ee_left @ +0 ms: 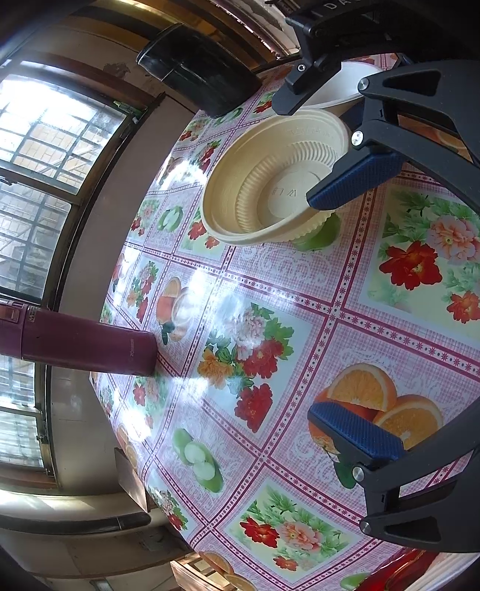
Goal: Organize plates and bowls
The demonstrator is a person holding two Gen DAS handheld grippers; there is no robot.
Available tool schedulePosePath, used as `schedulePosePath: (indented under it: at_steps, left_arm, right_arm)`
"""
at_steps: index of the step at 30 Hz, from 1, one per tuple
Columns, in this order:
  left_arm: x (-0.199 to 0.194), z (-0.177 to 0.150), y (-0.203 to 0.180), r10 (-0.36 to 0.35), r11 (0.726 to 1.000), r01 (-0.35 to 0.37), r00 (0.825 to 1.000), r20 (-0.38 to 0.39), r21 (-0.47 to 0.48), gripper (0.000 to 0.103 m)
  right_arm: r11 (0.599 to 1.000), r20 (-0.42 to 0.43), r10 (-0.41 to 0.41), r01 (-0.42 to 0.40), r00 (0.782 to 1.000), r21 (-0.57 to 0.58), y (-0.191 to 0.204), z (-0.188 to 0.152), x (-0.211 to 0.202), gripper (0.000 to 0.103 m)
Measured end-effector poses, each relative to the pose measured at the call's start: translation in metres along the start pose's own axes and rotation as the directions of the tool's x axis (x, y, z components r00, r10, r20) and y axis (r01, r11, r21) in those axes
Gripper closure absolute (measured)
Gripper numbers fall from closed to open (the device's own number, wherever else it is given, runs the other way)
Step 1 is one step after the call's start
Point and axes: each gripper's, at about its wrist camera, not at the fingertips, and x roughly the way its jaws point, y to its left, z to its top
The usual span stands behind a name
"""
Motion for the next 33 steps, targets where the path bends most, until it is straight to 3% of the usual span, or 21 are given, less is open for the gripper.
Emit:
schedulePosePath:
  at_steps: [9, 11, 13, 17, 19, 33]
  left_arm:
    - [0.003, 0.001, 0.003, 0.01, 1.0, -0.01, 1.0, -0.007, -0.007, 0.0]
    - [0.003, 0.001, 0.003, 0.01, 1.0, -0.01, 1.0, -0.005, -0.009, 0.0]
    - [0.003, 0.001, 0.003, 0.011, 1.0, -0.011, 1.0, -0.004, -0.011, 0.0]
    - [0.003, 0.001, 0.003, 0.009, 1.0, -0.01, 1.0, -0.006, -0.011, 0.0]
    - [0.003, 0.001, 0.002, 0.008, 1.0, -0.008, 1.0, -0.007, -0.008, 0.0]
    - [-0.01, 0.003, 0.004, -0.012, 1.0, 0.013, 1.0, 0.023, -0.018, 0.0]
  right_arm:
    - [0.994, 0.018, -0.099, 0.099, 0.995, -0.046, 0.008, 0.001, 0.014, 0.029]
    - [0.992, 0.023, -0.118, 0.119, 0.993, -0.041, 0.006, 0.001, 0.016, 0.039]
    - [0.987, 0.022, -0.151, 0.152, 0.988, -0.051, 0.003, 0.001, 0.02, 0.057]
    - [0.985, 0.021, -0.171, 0.172, 0.985, -0.031, -0.004, 0.0, 0.022, 0.071]
    - [0.982, 0.041, -0.184, 0.186, 0.982, -0.046, -0.003, 0.0, 0.019, 0.084]
    - [0.98, 0.017, -0.187, 0.188, 0.982, -0.058, 0.001, -0.004, 0.015, 0.091]
